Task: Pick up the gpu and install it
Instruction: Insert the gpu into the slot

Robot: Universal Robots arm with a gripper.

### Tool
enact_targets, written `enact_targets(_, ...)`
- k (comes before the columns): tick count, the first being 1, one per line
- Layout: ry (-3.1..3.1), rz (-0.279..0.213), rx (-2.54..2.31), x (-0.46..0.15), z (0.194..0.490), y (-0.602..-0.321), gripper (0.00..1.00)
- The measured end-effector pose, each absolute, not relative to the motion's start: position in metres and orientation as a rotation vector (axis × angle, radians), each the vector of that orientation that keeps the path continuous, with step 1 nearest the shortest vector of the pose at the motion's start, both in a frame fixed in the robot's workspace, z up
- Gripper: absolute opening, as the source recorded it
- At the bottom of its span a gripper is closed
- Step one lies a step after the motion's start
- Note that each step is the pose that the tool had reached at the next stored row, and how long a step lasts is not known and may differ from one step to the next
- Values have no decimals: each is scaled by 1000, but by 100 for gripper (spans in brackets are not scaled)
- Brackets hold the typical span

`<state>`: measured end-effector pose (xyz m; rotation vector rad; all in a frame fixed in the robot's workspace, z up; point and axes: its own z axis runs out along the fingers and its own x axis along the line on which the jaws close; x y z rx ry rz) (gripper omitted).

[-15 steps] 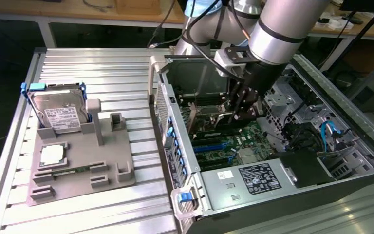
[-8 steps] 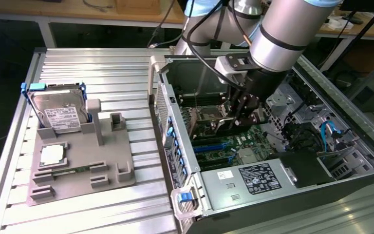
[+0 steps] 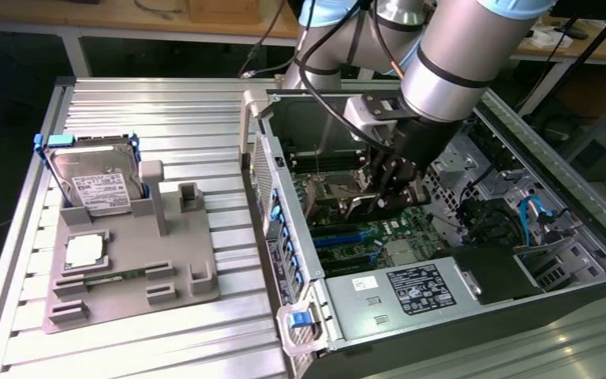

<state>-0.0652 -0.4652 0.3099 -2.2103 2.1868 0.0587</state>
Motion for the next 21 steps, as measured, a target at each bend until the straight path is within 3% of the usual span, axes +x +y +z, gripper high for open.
enact_targets(21, 2200, 59, -2196, -65, 301, -465, 27)
